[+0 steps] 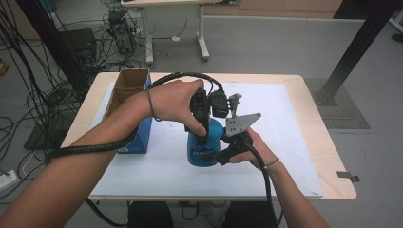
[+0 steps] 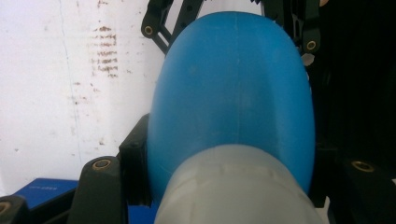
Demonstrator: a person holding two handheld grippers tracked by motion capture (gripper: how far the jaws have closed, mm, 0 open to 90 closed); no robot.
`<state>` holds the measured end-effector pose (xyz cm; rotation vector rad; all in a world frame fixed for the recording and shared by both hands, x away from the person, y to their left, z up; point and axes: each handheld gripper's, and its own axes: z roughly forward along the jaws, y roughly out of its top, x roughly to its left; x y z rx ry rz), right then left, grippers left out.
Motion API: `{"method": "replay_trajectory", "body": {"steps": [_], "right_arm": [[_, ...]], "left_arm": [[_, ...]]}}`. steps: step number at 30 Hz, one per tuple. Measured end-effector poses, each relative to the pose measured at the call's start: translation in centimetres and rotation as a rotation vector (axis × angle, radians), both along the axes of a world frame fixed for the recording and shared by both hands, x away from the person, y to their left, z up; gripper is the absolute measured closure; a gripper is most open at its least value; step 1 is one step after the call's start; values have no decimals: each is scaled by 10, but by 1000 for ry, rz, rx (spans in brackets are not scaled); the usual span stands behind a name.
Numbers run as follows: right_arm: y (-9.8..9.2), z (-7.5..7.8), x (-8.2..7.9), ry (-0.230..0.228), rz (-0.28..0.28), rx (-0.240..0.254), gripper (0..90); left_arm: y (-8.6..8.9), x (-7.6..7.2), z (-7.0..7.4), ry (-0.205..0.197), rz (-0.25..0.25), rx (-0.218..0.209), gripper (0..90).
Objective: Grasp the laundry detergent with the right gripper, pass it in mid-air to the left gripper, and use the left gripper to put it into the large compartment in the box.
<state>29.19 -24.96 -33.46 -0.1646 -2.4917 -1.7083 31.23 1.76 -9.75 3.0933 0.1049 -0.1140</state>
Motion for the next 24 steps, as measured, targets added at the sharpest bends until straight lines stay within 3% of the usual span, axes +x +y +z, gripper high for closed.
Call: {"method": "replay_trajectory", "body": {"steps": [24], "right_arm": [[-6,-5,-6,-7,-23,45,390]], "left_arm": [[-4,-4,7,-17,-1,-4,380]]}}
